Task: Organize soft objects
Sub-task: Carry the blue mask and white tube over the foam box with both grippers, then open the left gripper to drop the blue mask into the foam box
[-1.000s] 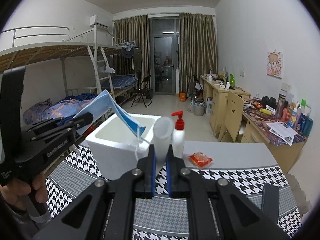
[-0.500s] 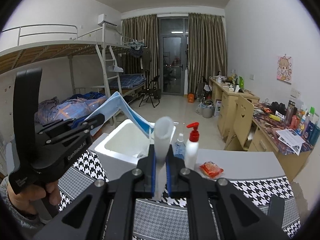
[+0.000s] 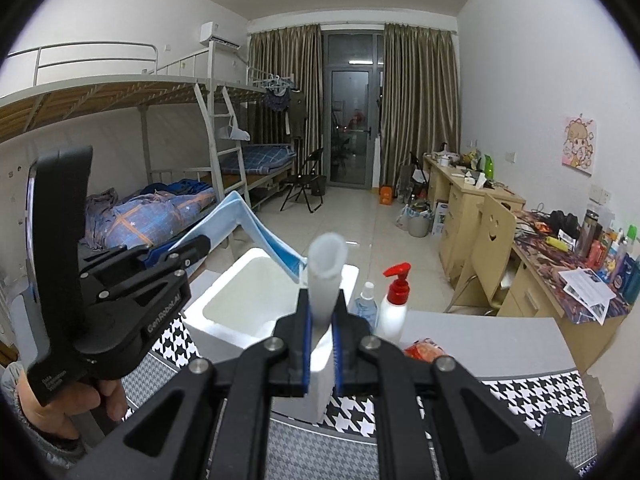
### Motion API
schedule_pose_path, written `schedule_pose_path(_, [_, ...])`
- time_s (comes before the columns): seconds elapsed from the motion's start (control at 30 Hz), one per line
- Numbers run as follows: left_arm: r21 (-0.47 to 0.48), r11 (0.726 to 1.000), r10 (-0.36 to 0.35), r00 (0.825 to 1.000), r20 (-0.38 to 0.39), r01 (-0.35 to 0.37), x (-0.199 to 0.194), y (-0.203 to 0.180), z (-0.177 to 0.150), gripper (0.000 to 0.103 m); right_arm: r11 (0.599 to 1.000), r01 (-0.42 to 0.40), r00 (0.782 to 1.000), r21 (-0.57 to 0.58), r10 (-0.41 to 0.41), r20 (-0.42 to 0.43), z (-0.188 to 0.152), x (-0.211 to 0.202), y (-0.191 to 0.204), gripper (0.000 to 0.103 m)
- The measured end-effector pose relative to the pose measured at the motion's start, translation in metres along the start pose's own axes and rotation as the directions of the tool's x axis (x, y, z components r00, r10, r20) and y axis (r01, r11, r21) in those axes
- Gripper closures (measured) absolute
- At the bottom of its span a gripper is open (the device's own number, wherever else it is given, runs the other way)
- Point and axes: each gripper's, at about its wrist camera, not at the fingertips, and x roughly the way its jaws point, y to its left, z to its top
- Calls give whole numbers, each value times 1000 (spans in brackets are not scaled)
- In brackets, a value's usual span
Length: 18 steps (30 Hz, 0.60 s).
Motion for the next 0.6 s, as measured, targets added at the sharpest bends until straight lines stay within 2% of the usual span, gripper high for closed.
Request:
schedule_pose_path(0.3, [1,1000,3,999,-43,-3,25,2,1,93,1000,-4,1000,-2,4,-10,2,8,0,91])
schedule_pose_path(0.6, [10,1000,5,993,-119,-4,56,5,1,91,1000,-2,1000,-6,2,-25,5,18,0,91])
